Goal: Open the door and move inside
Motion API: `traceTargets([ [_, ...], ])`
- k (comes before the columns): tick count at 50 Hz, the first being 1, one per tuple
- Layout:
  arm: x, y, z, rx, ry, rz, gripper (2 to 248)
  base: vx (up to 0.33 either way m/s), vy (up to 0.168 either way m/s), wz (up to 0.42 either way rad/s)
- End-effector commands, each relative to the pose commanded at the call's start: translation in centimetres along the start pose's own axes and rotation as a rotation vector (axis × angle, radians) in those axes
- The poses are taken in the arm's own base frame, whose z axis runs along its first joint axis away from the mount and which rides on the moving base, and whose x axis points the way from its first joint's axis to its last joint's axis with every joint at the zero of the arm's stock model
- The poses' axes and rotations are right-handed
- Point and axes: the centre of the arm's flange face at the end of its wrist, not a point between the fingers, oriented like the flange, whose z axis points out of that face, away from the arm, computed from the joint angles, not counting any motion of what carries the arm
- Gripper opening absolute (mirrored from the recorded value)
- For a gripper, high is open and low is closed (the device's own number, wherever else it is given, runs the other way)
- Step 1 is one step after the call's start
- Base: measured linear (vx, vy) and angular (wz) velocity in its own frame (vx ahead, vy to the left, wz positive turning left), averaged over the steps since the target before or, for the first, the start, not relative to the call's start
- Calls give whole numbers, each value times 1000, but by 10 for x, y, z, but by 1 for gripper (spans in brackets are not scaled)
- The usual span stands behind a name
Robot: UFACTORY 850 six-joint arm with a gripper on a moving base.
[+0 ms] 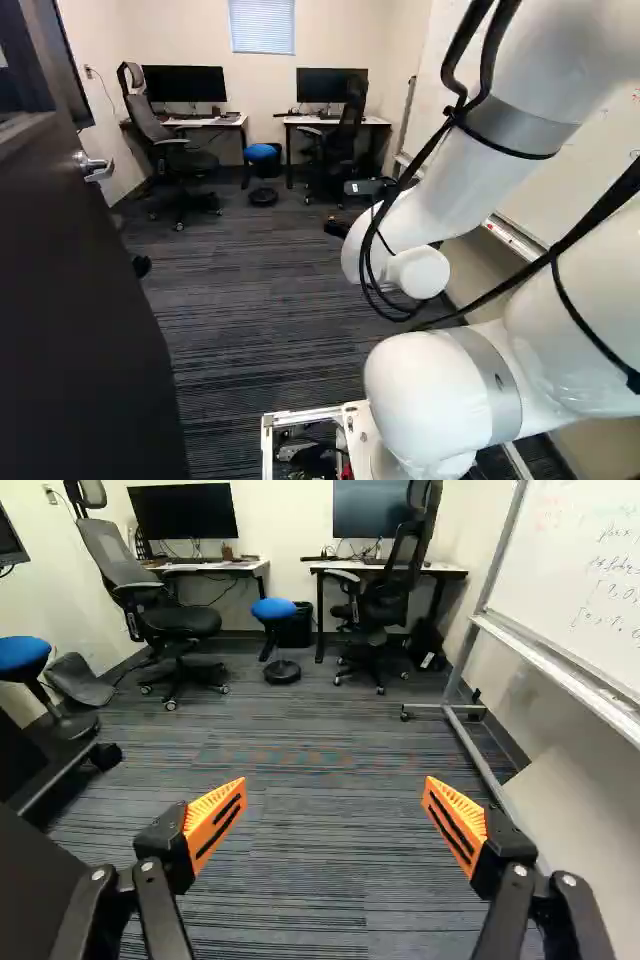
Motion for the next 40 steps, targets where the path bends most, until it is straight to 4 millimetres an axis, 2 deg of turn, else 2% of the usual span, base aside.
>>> traceTargets([
  [40, 0, 0, 0, 0, 0, 0, 247, 166, 1, -6],
])
